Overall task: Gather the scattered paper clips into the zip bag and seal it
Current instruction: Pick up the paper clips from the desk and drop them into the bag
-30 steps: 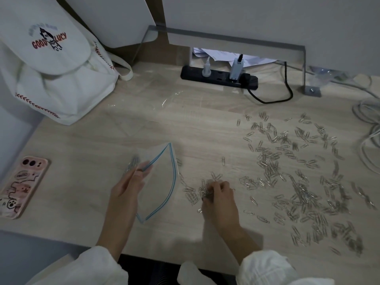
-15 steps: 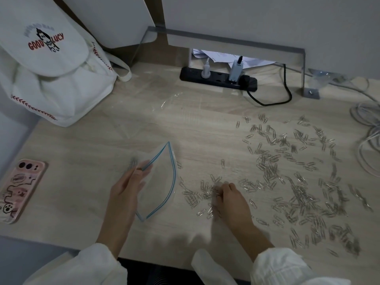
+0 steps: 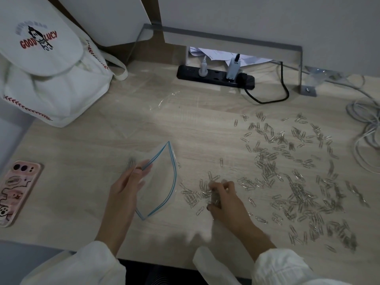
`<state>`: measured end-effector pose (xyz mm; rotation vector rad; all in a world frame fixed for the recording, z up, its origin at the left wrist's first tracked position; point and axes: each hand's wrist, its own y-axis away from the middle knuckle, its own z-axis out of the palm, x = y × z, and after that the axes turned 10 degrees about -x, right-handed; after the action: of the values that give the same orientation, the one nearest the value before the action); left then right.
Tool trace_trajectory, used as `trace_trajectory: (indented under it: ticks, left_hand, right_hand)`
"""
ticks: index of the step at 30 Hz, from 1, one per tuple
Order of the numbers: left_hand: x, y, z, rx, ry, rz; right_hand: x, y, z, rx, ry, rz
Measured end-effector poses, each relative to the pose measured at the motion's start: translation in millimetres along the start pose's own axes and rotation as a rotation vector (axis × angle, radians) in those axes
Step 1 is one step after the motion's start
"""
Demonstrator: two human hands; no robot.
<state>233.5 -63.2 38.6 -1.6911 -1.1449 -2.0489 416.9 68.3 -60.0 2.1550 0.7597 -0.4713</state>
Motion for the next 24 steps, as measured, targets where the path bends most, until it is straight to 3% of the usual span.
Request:
trace_trajectory:
  ticks: [12,18,24]
  left_hand:
    - [-2,4,-7,0.024,-0.013,0.027]
    - [6,9,-24,0.132,0.054,0.133]
    - [14,7,-38,0.194,0.044,0.178]
  right_hand:
    - [-9,-10,-5,-0.018,0.155,-0.035]
    - [-9,-11,1,0.015,0.236,0.012]
    - [-15,-4,-10,0.056,-0.023,0.048]
